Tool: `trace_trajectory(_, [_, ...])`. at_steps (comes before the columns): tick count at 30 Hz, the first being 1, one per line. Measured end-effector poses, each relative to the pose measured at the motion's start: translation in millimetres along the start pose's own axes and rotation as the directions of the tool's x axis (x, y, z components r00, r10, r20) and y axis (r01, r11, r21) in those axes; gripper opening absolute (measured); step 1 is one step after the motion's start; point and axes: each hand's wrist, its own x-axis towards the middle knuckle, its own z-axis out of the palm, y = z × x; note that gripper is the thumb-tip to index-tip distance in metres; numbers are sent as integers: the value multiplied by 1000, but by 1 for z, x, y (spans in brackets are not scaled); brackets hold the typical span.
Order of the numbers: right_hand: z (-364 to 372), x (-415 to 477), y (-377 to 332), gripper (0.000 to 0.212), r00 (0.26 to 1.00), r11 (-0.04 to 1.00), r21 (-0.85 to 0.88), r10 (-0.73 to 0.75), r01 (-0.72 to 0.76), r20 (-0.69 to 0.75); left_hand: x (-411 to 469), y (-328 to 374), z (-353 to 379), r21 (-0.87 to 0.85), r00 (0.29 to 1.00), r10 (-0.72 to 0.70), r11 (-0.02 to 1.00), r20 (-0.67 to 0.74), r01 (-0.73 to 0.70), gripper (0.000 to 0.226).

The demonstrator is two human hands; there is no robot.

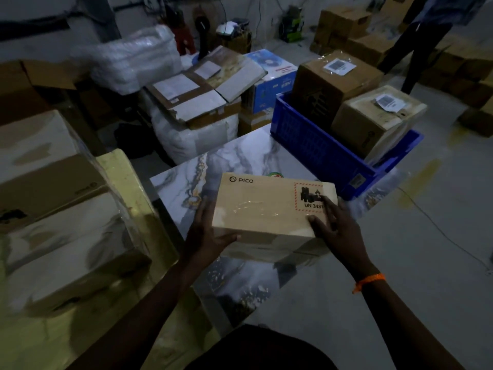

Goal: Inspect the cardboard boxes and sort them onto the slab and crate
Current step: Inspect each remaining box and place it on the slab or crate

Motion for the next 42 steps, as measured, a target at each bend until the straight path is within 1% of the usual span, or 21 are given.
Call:
trace_trajectory(2, [5, 2, -6, 88, 999, 999, 23, 40, -41, 11, 1, 11, -3, -81, 999, -40, 996, -37, 37, 111])
trace_trajectory(4, [3, 6, -13, 96, 998, 997, 35, 69, -69, 11, 9, 25, -11, -9, 991, 36, 999, -132, -37, 105])
trace_trajectory(6, [-6, 12, -24, 87, 996, 994, 64, 90, -91, 15, 18, 40, -24, 40, 968, 117, 993, -220, -111, 93])
trace_trajectory(7, [-11, 14, -29, 77, 995, 991, 85, 102, -103, 24, 24, 45, -30, 48, 961, 113, 993, -253, -104, 86])
trace_trajectory(9, [-19, 20, -33, 66, 990, 980, 154, 121, -130, 66, 41, 52, -38, 61, 952, 11, 998, -305, 8, 73])
trace_trajectory(11, [-20, 24, -31, 71, 987, 975, 177, 120, -137, 103, 62, 51, -37, 62, 946, -107, 989, -306, 132, 69])
trace_trajectory(14, [-10, 25, -19, 80, 987, 986, 121, 100, -115, 123, 86, 43, -27, -22, 968, -169, 986, -186, 168, 62])
trace_trajectory(17, [-2, 28, -5, 67, 994, 988, 126, 77, -86, 77, 99, 32, -13, -56, 984, -159, 986, -79, 155, 53])
trace_trajectory(19, [0, 32, 0, 64, 996, 993, 95, 66, -72, 59, 110, 26, -5, -7, 992, -124, 992, -13, 123, 64])
trace_trajectory(21, [3, 37, 7, 64, 995, 995, 57, 81, -84, 51, 118, 25, 2, 92, 989, -88, 993, 122, 77, 85])
trace_trajectory(23, [7, 42, 20, 67, 989, 989, 40, 140, -142, 50, 117, 28, 12, 231, 964, -40, 973, 264, -23, 100])
trace_trajectory(25, [11, 43, 35, 69, 964, 966, 39, 251, -255, 83, 100, 35, 24, 350, 933, 10, 926, 359, -144, 100])
trace_trajectory(26, [13, 41, 44, 67, 945, 945, 75, 309, -317, 103, 87, 36, 31, 367, 917, 44, 908, 397, -202, 99])
trace_trajectory(28, [16, 32, 54, 57, 915, 892, 209, 381, -402, 134, 50, 37, 45, 322, 871, 128, 896, 474, -307, 101])
trace_trajectory(30, [20, 24, 61, 55, 910, 861, 295, 393, -414, 129, 5, 36, 59, 227, 818, 210, 897, 536, -380, 97])
trace_trajectory(31, [23, 22, 66, 60, 912, 858, 309, 391, -410, 123, -18, 37, 66, 213, 803, 242, 886, 545, -412, 96])
trace_trajectory(33, [27, 16, 70, 68, 913, 859, 310, 392, -406, 109, -57, 42, 78, 266, 818, 279, 850, 503, -454, 101])
trace_trajectory(35, [31, 10, 71, 70, 910, 846, 337, 403, -412, 100, -80, 51, 88, 322, 864, 234, 859, 446, -399, 111])
trace_trajectory(37, [33, 7, 71, 69, 908, 839, 355, 412, -412, 79, -86, 57, 95, 334, 888, 179, 880, 425, -337, 109])
trace_trajectory(39, [35, 4, 69, 63, 908, 837, 371, 416, -402, 44, -82, 59, 97, 347, 881, 173, 872, 440, -345, 102])
trace_trajectory(42, [41, 0, 71, 55, 911, 823, 426, 411, -377, 11, -68, 55, 89, 358, 843, 178, 846, 508, -394, 100])
